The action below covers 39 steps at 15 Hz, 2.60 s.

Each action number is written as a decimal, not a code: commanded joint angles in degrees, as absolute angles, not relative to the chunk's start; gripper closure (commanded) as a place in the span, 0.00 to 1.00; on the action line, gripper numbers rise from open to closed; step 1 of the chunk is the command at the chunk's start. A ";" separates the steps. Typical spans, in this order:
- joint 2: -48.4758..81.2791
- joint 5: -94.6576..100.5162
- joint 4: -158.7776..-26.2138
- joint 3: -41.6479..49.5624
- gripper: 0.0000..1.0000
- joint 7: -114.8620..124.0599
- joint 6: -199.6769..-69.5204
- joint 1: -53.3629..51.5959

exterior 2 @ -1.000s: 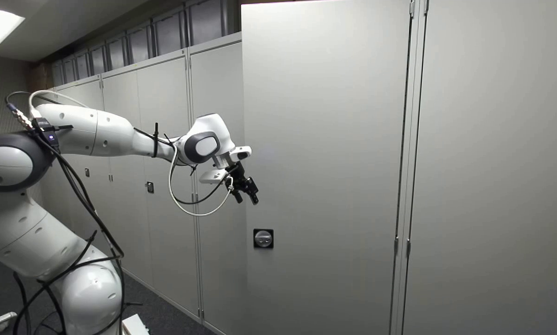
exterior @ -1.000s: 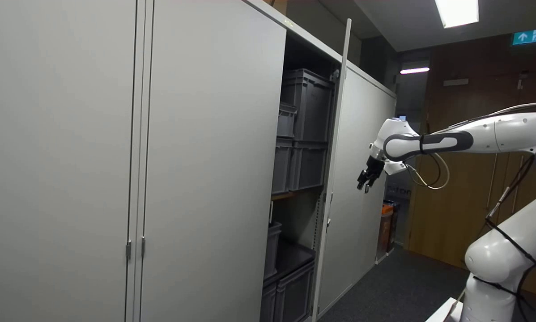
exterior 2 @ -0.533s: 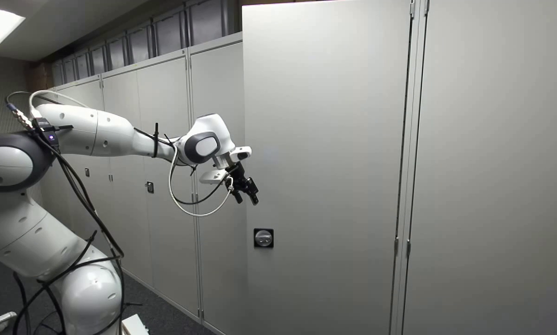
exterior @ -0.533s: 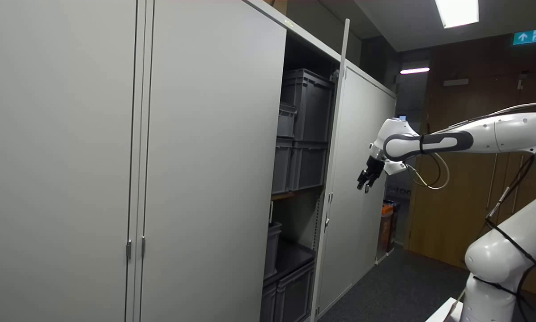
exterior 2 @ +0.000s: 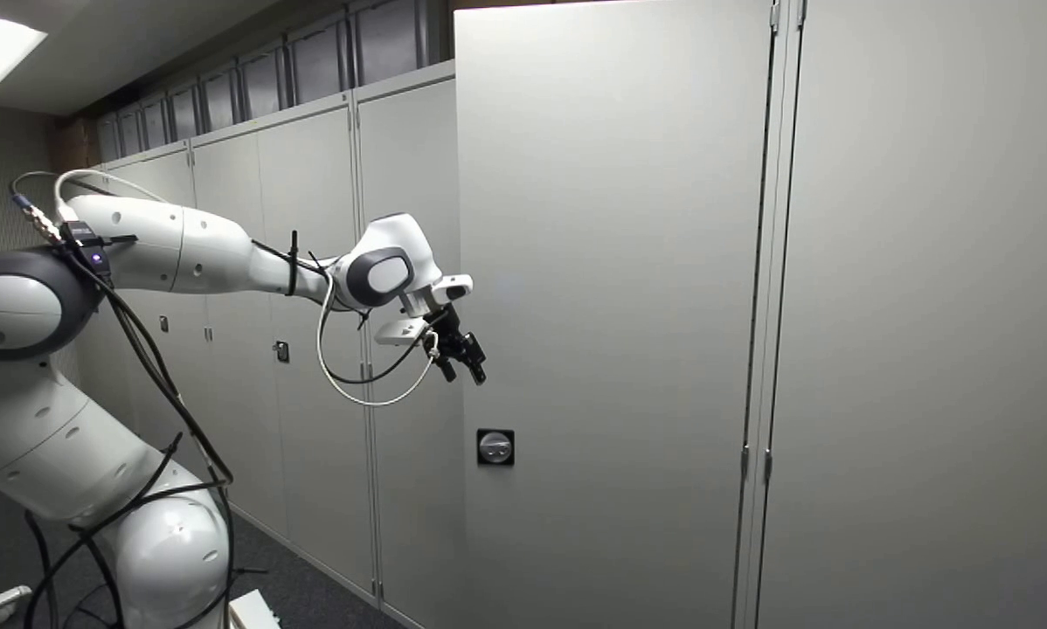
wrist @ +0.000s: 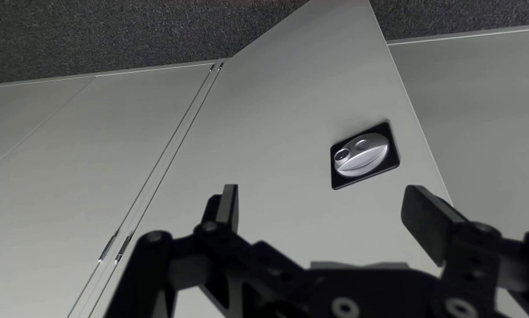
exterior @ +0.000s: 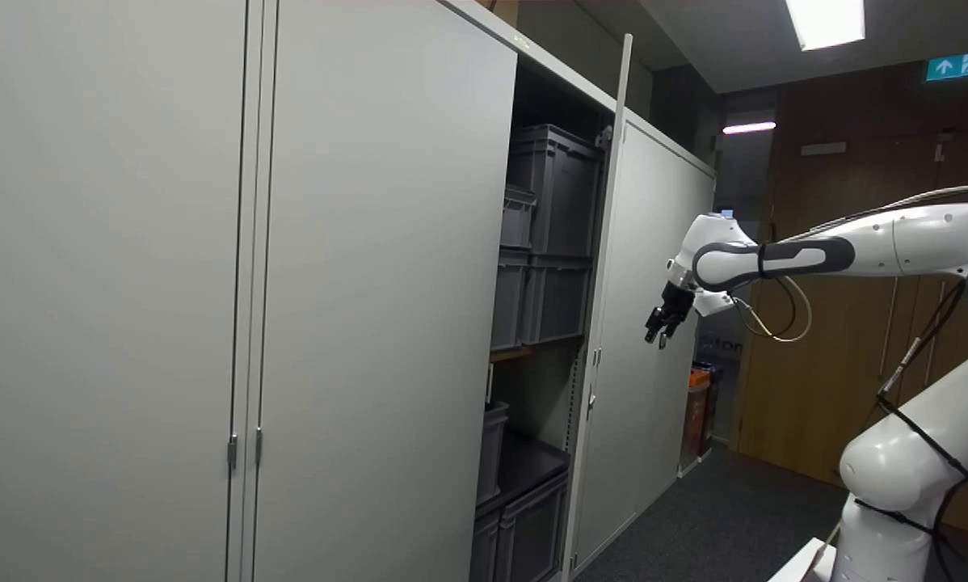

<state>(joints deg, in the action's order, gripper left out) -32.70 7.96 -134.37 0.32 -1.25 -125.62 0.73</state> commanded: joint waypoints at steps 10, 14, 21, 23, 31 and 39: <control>-31.13 6.75 -134.92 1.62 0.00 -3.90 -133.99 0.01; -30.32 2.38 -135.49 4.52 0.00 -9.16 -141.45 -2.42; -29.05 -6.47 -134.74 8.71 0.00 -19.14 -147.24 -8.03; -28.67 -7.64 -134.46 9.13 0.00 -20.79 -148.13 -9.16; -27.32 -9.72 -133.12 10.62 0.00 -25.57 -151.84 -12.43; -24.75 -11.64 -130.70 12.52 0.00 -30.04 -153.54 -15.29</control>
